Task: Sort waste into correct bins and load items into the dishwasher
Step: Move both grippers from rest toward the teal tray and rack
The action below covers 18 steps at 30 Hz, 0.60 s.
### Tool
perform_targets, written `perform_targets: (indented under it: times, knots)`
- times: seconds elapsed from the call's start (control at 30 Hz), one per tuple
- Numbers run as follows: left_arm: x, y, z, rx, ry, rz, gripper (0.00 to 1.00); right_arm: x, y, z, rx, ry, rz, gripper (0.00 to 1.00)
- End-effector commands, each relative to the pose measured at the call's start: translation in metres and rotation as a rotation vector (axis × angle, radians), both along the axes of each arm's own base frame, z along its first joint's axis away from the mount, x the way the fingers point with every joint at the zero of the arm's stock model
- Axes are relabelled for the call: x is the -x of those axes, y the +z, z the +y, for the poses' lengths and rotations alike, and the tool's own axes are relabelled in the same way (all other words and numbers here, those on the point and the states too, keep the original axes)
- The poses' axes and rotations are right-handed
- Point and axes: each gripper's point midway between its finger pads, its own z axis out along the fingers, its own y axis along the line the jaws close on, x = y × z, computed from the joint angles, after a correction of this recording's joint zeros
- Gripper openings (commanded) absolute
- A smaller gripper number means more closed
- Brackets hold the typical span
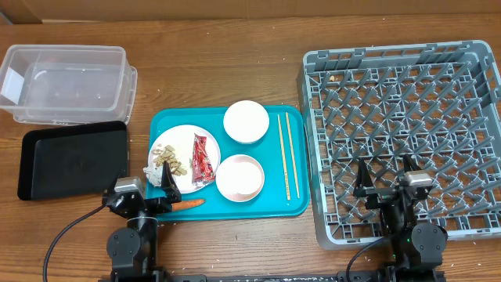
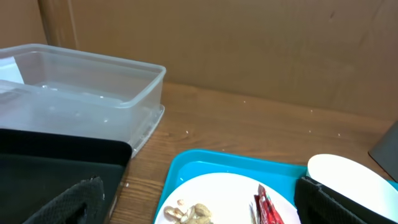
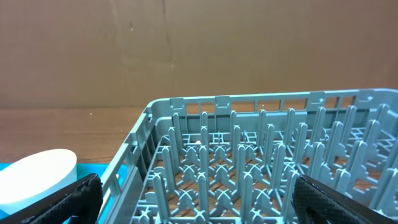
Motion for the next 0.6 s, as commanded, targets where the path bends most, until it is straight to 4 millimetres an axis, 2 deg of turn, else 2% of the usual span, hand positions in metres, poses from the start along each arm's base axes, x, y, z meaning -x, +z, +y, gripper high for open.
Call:
perform_targets:
  times: [0.0,0.13,0.37,0.57]
  knots:
    - [0.0,0.002,0.003,-0.018,0.017,-0.013,1.0,-0.001,-0.002,-0.012,-0.113,-0.071,0.004,1.0]
    - [0.001,0.005,0.003,-0.017,0.016,-0.01,1.0,0.002,0.009,-0.024,-0.154,-0.142,-0.003,1.0]
    - [0.005,0.017,0.003,-0.009,0.018,0.057,1.0,0.006,0.025,-0.029,-0.146,-0.176,0.086,1.0]
    - [-0.002,0.033,0.002,-0.003,0.009,0.167,1.0,-0.006,0.054,-0.028,-0.139,-0.178,0.166,1.0]
